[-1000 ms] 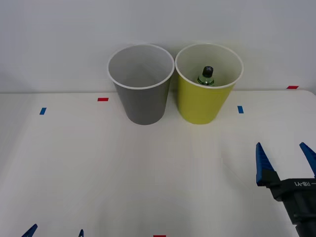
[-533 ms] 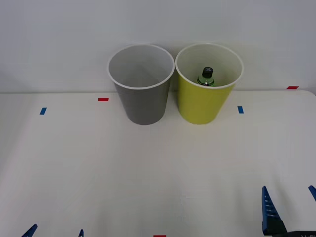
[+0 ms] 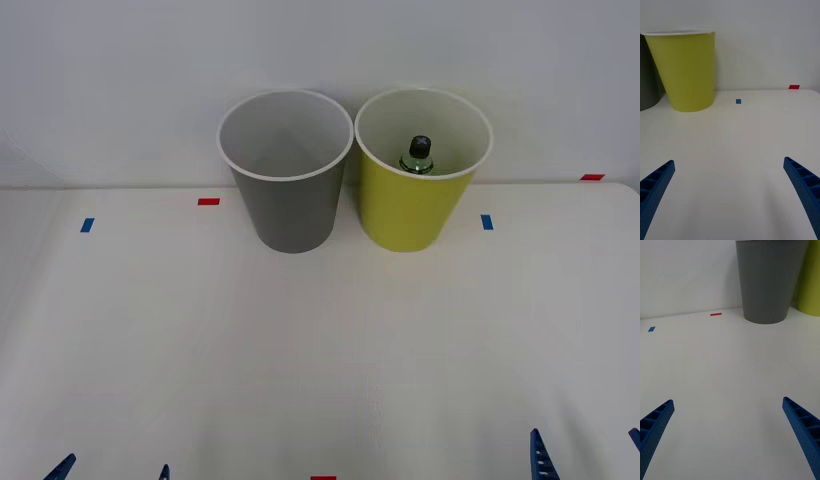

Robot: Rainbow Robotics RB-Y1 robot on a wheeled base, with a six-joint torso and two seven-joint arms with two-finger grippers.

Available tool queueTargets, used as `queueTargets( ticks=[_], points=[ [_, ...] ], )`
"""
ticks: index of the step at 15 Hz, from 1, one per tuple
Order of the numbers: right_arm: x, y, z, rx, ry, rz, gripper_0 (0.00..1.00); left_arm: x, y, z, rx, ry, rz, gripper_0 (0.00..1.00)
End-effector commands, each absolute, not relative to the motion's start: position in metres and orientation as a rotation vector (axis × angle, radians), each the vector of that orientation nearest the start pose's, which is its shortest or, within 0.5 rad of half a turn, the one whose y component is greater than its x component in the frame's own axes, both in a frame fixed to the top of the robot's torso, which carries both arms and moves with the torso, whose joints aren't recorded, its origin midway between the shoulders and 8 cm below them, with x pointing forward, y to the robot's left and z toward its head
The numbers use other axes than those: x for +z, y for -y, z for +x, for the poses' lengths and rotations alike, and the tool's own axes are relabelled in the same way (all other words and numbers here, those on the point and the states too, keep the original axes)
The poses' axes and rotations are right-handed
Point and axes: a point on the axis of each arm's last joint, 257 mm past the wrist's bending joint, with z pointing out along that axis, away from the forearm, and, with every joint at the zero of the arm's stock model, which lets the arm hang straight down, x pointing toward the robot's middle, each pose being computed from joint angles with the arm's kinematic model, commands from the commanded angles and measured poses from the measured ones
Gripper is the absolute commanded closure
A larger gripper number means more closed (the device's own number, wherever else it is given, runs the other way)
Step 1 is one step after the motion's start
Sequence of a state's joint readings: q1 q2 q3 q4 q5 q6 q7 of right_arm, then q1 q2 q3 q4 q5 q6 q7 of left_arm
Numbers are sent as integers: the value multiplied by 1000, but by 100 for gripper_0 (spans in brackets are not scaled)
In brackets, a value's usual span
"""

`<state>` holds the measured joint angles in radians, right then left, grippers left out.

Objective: Put cans in the gray bin and PET bottles in the light green bin.

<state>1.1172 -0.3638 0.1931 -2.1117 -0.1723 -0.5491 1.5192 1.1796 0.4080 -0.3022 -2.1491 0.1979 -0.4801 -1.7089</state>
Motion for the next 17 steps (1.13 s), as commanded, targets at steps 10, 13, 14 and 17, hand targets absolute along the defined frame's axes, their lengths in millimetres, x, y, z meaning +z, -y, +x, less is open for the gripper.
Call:
queueTargets(
  ticks=[10, 13, 14, 17],
  points=[
    [-242, 281, 216, 15, -1624, 16, 0, -263, -241, 195, 5, -1733, 109, 0],
    [-242, 281, 216, 15, -1624, 16, 0, -263, -241, 195, 5, -1733, 109, 0],
    [-242, 281, 216, 15, -1624, 16, 0, -263, -241, 195, 5, -1733, 109, 0],
    [-242, 281, 216, 15, -1624, 16, 0, -263, -241, 195, 5, -1733, 109, 0]
  ],
)
